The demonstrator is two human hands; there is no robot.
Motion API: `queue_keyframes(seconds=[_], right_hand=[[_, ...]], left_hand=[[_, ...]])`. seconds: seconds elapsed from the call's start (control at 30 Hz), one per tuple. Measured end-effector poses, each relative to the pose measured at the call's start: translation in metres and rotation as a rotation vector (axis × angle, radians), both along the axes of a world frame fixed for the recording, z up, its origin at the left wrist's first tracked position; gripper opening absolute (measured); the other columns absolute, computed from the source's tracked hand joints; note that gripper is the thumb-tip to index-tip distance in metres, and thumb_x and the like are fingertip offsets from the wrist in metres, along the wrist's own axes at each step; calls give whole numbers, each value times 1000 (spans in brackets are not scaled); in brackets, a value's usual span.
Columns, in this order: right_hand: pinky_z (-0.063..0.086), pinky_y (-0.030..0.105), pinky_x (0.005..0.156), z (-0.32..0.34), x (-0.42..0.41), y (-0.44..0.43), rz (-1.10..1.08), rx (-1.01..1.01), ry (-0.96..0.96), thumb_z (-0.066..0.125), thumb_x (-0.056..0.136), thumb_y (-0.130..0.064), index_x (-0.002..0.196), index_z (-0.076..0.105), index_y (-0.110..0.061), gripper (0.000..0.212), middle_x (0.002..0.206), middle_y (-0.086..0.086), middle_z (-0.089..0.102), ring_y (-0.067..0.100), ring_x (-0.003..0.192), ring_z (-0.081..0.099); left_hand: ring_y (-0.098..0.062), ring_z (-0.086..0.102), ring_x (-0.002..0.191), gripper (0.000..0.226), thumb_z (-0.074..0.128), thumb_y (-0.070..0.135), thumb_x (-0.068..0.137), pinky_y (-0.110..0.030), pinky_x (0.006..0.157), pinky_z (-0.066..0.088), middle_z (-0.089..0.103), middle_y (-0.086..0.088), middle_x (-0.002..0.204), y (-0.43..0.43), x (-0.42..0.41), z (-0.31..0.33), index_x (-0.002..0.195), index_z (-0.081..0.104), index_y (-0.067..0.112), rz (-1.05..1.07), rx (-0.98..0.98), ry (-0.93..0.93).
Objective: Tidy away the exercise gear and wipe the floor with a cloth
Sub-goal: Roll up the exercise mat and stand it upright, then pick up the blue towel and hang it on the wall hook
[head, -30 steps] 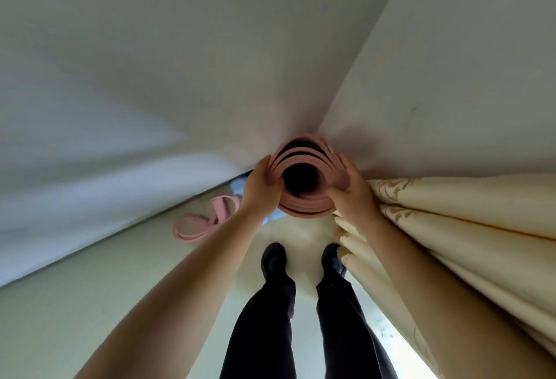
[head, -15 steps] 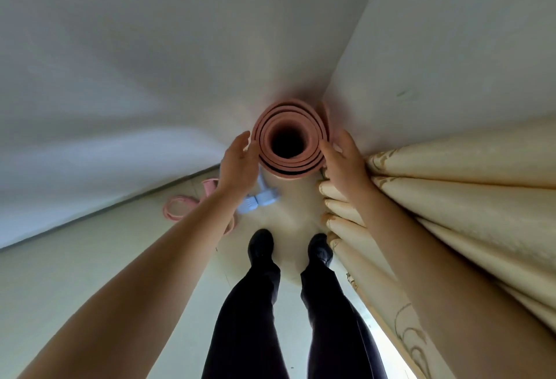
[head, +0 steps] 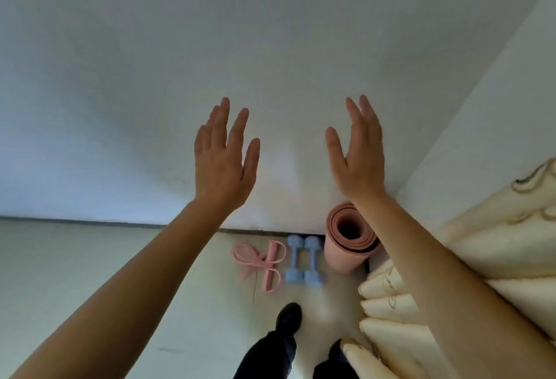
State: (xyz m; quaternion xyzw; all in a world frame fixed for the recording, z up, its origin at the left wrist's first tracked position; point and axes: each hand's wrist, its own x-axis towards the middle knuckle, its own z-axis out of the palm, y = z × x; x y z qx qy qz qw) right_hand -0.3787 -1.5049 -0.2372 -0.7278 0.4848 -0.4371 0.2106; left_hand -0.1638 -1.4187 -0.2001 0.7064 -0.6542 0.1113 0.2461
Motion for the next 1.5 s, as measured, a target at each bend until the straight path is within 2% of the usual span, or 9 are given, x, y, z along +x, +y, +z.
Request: queue_keyframes(seconds=[0.17, 0.3, 0.47, 0.6, 0.83, 1.0, 1.23, 1.5], right_hand=[[16, 41, 123, 70, 87, 30, 238, -279, 113, 45, 105, -40, 155, 33, -11, 59, 165, 17, 20, 30, 153, 17], [18, 44, 123, 118, 155, 89, 402, -448, 119, 46, 104, -40, 155, 33, -11, 61, 164, 19, 20, 32, 152, 19], [18, 49, 123, 171, 247, 186, 556, -623, 87, 47, 104, -40, 156, 30, -11, 62, 165, 19, 18, 33, 153, 17], [24, 55, 118, 192, 326, 297, 659, -726, 0, 50, 103, -36, 154, 33, -6, 62, 163, 23, 20, 35, 152, 21], [20, 57, 119, 184, 453, 535, 919, -748, 18, 51, 101, -36, 155, 31, -7, 64, 164, 24, 14, 40, 151, 17], [18, 55, 121, 165, 518, 665, 1106, -766, 65, 48, 101, -38, 156, 29, -9, 65, 164, 24, 12, 39, 152, 15], [17, 55, 121, 136, 623, 776, 1242, -778, 107, 40, 101, -44, 155, 27, -12, 64, 163, 25, 13, 40, 151, 16], [16, 56, 121, 121, 818, 867, 1285, -736, 102, 47, 100, -43, 155, 31, -12, 65, 164, 24, 11, 40, 151, 15]], left_hand=[[-32, 11, 151, 57, 34, 42, 104, -59, 115, 21, 14, -17, 163, 105, 65, 77, 154, 28, 14, 296, -127, -134], [-34, 11, 151, 59, 35, 43, 104, -59, 116, 20, 13, -18, 162, 209, 111, 123, 154, 27, 12, 476, -197, -189], [-37, 13, 150, 59, 35, 43, 104, -59, 115, 22, 16, -21, 161, 354, 164, 164, 152, 32, 10, 707, -255, -282], [-38, 15, 149, 59, 37, 43, 103, -59, 114, 23, 18, -23, 160, 491, 195, 180, 151, 34, 9, 877, -258, -344], [-40, 19, 147, 61, 36, 44, 102, -62, 113, 25, 21, -23, 159, 734, 235, 171, 151, 33, 8, 1162, -132, -356], [-40, 20, 147, 63, 30, 48, 101, -62, 112, 25, 23, -22, 158, 858, 267, 155, 150, 34, 9, 1355, -41, -273], [-39, 19, 147, 63, 26, 50, 101, -61, 114, 24, 22, -21, 159, 959, 351, 128, 151, 30, 12, 1534, -12, -183], [-39, 20, 147, 62, 28, 49, 101, -62, 113, 26, 23, -21, 159, 1038, 531, 127, 150, 32, 11, 1564, 51, -206]])
